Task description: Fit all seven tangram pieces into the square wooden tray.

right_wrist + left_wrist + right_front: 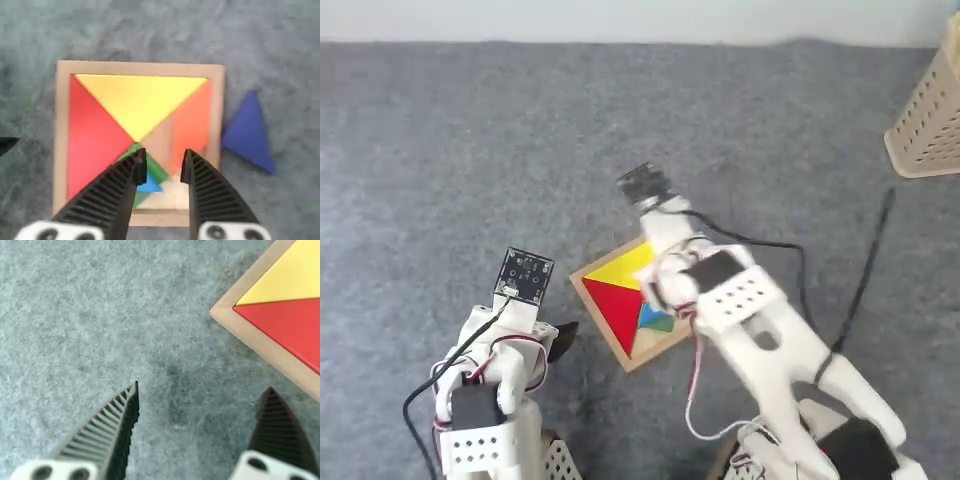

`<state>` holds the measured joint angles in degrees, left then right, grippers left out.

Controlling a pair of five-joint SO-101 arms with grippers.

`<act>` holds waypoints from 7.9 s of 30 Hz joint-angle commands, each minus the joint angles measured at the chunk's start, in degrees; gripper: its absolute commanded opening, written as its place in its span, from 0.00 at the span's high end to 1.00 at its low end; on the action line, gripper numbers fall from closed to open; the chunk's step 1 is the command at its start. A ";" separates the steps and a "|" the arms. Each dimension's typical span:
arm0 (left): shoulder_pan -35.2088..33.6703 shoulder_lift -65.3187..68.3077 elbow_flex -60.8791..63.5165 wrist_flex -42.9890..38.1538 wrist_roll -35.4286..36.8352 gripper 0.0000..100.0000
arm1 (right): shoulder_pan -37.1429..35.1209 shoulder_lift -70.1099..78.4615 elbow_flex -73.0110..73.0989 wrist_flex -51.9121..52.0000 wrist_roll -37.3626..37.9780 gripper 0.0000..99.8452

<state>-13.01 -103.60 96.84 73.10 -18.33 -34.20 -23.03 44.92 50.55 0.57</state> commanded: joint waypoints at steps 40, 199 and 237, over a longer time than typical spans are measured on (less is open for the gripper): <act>0.26 -0.79 -0.31 0.00 -0.26 0.65 | -10.15 8.66 1.41 1.63 2.81 0.89; 0.26 -0.79 -0.31 0.00 -0.26 0.65 | 25.01 35.47 -24.62 14.46 -54.15 0.81; 0.26 -0.79 -0.31 0.00 -0.26 0.65 | 34.42 39.08 -35.96 22.02 -54.95 0.83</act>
<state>-13.01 -103.60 96.84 73.10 -18.33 1.23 16.79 11.60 71.82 -54.20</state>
